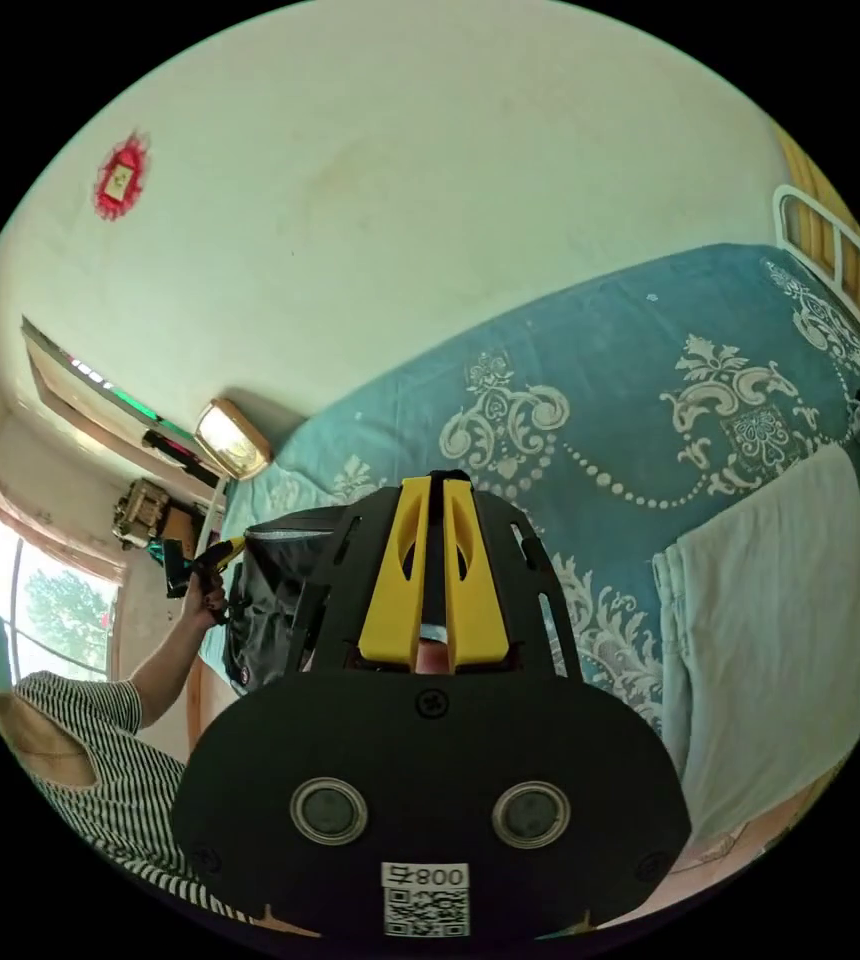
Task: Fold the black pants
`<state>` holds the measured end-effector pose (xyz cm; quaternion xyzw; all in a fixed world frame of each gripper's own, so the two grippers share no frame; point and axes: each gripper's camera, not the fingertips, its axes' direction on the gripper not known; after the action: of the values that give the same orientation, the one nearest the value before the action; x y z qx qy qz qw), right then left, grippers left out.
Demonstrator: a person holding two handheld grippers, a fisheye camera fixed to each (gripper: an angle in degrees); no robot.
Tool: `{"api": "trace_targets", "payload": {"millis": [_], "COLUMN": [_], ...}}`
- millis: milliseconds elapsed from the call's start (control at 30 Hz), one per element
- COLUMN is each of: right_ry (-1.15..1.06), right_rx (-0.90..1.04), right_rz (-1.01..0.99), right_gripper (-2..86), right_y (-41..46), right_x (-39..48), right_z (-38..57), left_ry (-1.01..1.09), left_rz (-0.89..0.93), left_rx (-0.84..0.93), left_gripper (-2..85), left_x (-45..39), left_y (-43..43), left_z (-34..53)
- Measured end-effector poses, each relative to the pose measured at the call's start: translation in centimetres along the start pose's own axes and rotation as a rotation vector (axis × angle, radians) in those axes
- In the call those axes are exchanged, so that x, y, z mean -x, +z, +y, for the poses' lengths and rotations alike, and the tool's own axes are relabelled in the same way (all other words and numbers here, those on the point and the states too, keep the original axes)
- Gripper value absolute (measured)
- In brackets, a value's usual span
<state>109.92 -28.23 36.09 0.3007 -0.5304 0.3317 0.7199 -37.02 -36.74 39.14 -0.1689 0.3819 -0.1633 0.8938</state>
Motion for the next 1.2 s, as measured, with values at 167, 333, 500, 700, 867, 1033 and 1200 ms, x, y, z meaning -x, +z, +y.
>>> {"api": "trace_targets", "payload": {"millis": [167,333,500,700,867,1033,1200], "right_ry": [0.207,0.087,0.034,0.011,-0.039,0.077,0.071], "right_rx": [0.199,0.181,0.232,0.324,0.361,0.368,0.257], "right_rz": [0.172,0.276,0.322,0.402,0.393,0.284,0.303], "right_gripper": [1.3,3.7,6.5,3.2,1.1,1.3,1.5], "right_y": [9.6,12.1,15.0,19.7,17.8,19.7,18.3], "right_x": [-6.1,-5.5,-6.4,-7.0,-7.9,-12.5,-12.7], "right_z": [-5.2,-1.5,3.3,4.2,5.8,8.2,10.0], "left_ry": [-0.032,0.188,0.365,0.343,0.377,0.296,0.319], "left_rz": [-0.024,-0.023,-0.222,-0.299,-0.263,-0.172,-0.219], "left_rx": [0.037,0.166,0.347,0.368,0.401,0.354,0.195], "left_gripper": [3.1,5.8,6.9,2.2,1.8,2.9,3.6], "left_x": [-0.2,-3.4,-5.7,-6.6,-7.3,-6.8,-7.4], "left_y": [1.7,2.5,5.1,5.5,5.0,3.5,-0.8], "left_z": [-0.4,3.9,7.8,8.0,8.8,8.9,8.5]}}
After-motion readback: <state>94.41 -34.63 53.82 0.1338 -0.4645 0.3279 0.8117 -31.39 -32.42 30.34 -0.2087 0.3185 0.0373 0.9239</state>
